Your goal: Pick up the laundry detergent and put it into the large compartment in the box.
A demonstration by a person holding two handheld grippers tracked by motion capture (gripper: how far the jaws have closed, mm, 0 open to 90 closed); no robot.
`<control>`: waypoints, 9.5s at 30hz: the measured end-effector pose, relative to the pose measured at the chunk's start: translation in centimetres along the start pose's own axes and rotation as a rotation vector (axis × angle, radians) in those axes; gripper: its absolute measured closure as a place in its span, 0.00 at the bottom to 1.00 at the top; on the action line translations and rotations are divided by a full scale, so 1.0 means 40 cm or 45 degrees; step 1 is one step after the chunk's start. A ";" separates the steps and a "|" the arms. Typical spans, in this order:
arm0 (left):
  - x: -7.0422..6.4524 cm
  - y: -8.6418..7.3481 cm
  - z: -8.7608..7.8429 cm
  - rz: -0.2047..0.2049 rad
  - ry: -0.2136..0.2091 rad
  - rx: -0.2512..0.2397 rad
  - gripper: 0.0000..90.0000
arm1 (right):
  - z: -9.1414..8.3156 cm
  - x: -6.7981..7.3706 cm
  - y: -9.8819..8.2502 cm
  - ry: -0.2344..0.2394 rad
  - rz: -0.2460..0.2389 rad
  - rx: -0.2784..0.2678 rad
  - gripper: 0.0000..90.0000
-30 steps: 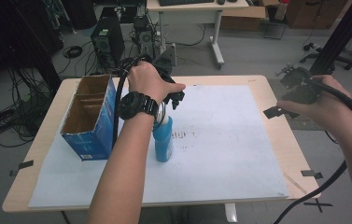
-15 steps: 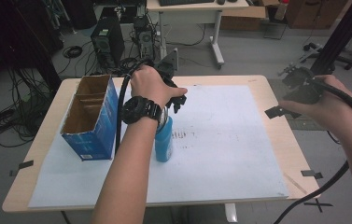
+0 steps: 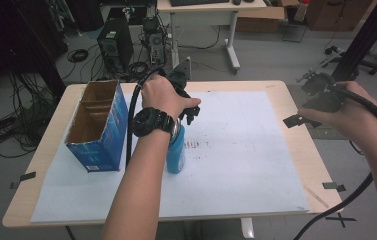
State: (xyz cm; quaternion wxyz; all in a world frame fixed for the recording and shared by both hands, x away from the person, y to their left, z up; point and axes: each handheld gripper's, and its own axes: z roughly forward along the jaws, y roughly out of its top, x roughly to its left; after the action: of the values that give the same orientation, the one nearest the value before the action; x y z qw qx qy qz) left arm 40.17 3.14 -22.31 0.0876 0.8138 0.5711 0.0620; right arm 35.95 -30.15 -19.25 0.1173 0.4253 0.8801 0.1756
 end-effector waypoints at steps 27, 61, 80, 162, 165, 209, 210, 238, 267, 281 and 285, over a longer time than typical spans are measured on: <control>-0.004 -0.009 0.050 -0.029 0.013 0.051 0.15 | 0.013 0.000 -0.004 0.008 0.000 0.008 0.19; -0.008 -0.021 0.121 -0.072 0.022 0.095 0.16 | 0.043 -0.003 -0.010 0.025 0.002 0.027 0.19; -0.010 -0.029 0.150 -0.118 0.039 0.118 0.21 | 0.050 -0.002 -0.011 0.031 -0.003 0.030 0.19; 0.055 0.016 -0.115 -0.096 -0.039 0.129 0.42 | -0.009 0.020 0.015 0.013 -0.006 0.066 0.18; 0.063 0.021 -0.138 -0.092 -0.041 0.129 0.42 | -0.009 0.017 0.020 0.023 -0.005 0.066 0.17; 0.151 0.063 -0.376 -0.162 0.002 0.027 0.42 | -0.037 0.018 0.060 0.026 0.030 0.068 0.16; 0.154 0.063 -0.377 -0.159 0.009 0.026 0.42 | -0.037 0.018 0.060 0.026 0.030 0.068 0.16; 0.330 -0.006 -0.399 -0.319 0.069 0.015 0.42 | -0.032 -0.003 0.059 0.021 0.057 0.073 0.16; 0.483 -0.088 -0.388 -0.443 0.138 0.008 0.42 | -0.021 -0.001 0.059 0.022 0.059 0.079 0.16; 0.519 -0.095 -0.360 -0.458 0.140 0.017 0.42 | -0.014 -0.006 0.056 0.023 0.067 0.088 0.16; 0.522 -0.093 -0.353 -0.463 0.142 0.025 0.42 | -0.012 -0.010 0.054 0.026 0.070 0.088 0.16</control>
State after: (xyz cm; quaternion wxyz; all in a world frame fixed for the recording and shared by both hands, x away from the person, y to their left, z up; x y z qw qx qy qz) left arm 41.00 25.01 -9.28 0.0576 0.6932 0.7134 0.0845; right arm 37.55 -29.32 -17.90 0.0886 0.4514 0.8747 0.1524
